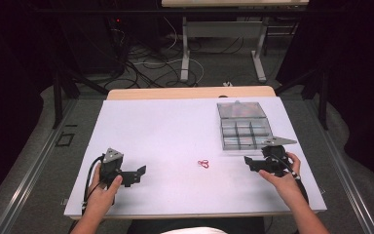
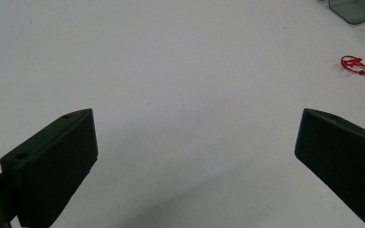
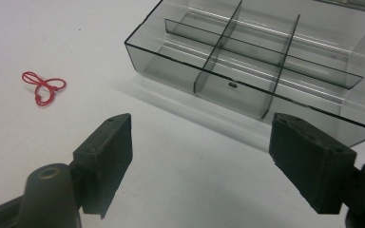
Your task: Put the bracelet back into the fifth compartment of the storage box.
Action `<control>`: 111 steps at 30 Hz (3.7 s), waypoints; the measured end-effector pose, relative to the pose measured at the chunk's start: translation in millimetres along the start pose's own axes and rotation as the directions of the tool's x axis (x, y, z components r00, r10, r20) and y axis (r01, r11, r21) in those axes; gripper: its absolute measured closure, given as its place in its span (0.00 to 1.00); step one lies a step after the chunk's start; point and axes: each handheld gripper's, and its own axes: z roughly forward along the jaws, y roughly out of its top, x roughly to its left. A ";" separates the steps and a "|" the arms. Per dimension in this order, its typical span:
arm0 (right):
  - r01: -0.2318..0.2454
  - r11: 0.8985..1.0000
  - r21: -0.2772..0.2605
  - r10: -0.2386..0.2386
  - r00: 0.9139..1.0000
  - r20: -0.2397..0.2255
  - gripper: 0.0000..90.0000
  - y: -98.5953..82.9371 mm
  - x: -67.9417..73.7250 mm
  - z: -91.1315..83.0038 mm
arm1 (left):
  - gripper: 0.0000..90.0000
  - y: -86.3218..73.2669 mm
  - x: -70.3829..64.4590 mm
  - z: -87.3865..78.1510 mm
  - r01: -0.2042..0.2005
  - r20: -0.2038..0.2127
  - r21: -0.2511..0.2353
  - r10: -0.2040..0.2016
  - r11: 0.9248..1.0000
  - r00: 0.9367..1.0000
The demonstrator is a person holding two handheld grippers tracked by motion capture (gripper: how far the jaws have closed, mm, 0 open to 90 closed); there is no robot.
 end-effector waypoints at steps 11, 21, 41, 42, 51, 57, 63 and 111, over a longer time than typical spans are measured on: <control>0.039 0.999 0.026 -0.038 0.998 -0.043 0.38 1.5 9.5 9.0 | 0.01 -1.3 -0.3 1.9 -0.002 0.013 0.010 0.002 1.000 1.000; 0.071 0.996 0.057 -0.066 0.993 -0.093 0.49 11.5 20.6 14.7 | 0.01 -2.3 -1.3 3.5 -0.009 0.019 0.019 0.008 1.000 1.000; 0.213 0.971 0.110 -0.191 0.965 -0.182 0.49 39.8 32.6 27.4 | 0.01 -4.4 -1.7 5.7 0.027 0.013 0.011 -0.027 1.000 1.000; 0.212 0.971 0.111 -0.191 0.966 -0.175 0.48 40.6 32.8 27.9 | 0.01 -4.5 -1.9 5.7 0.031 0.013 0.012 -0.032 0.999 0.999; 0.196 0.967 0.160 -0.162 0.965 -0.205 0.55 45.9 36.6 33.8 | 0.01 -4.4 -0.9 6.2 0.016 0.009 0.015 -0.016 1.000 1.000; 0.222 0.960 0.173 -0.186 0.962 -0.201 0.63 47.8 42.4 37.3 | 0.01 -4.3 -0.8 6.7 0.012 0.011 0.019 -0.012 1.000 1.000; 0.245 0.954 0.175 -0.205 0.954 -0.220 0.62 51.2 48.4 41.1 | 0.01 -4.3 -0.4 6.6 0.013 0.012 0.019 -0.013 1.000 1.000; 0.355 0.919 0.173 -0.265 0.878 -0.398 0.70 61.4 89.4 90.2 | 0.01 -4.7 2.7 7.4 0.012 0.017 0.030 -0.012 0.999 1.000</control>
